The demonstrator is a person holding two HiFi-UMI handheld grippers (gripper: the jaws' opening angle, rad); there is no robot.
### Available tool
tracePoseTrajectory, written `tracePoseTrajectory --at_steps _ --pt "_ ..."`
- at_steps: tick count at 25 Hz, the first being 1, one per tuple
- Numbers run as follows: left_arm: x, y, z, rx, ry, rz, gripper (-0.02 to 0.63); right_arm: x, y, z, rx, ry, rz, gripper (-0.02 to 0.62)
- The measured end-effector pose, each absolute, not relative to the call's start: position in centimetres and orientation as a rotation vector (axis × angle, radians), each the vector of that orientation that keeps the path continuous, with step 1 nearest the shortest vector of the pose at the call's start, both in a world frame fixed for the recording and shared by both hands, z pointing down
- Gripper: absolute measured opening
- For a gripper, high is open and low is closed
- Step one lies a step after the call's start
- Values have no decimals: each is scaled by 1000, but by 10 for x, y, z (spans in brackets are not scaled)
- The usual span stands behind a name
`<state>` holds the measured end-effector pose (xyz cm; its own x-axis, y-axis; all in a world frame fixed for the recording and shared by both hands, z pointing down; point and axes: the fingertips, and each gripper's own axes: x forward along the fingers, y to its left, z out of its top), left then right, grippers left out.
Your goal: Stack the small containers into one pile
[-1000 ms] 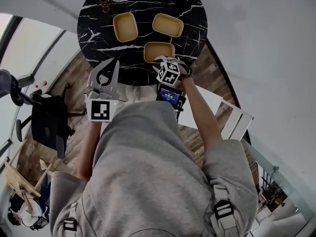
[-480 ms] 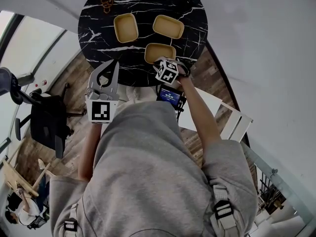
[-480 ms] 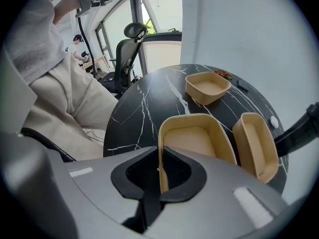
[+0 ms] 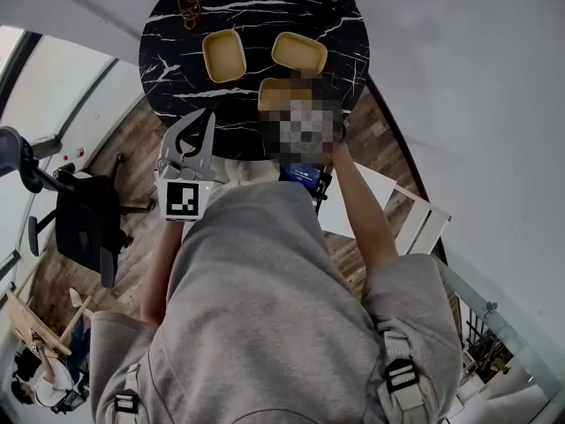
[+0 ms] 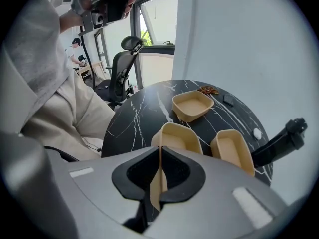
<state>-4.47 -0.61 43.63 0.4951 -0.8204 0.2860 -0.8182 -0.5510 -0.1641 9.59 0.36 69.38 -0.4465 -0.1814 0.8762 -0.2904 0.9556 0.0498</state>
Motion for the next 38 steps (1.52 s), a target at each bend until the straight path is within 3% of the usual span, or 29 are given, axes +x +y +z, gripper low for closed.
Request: tracePoseTrajectory --at_steps 20,38 --pt "-31 -35 445 -2758 1375 -497 -2 117 -60 629 559 -1990 -107 31" --pt "-56 -56 451 -2728 1464 -536 -2 135 -147 652 744 -1859 -243 32"
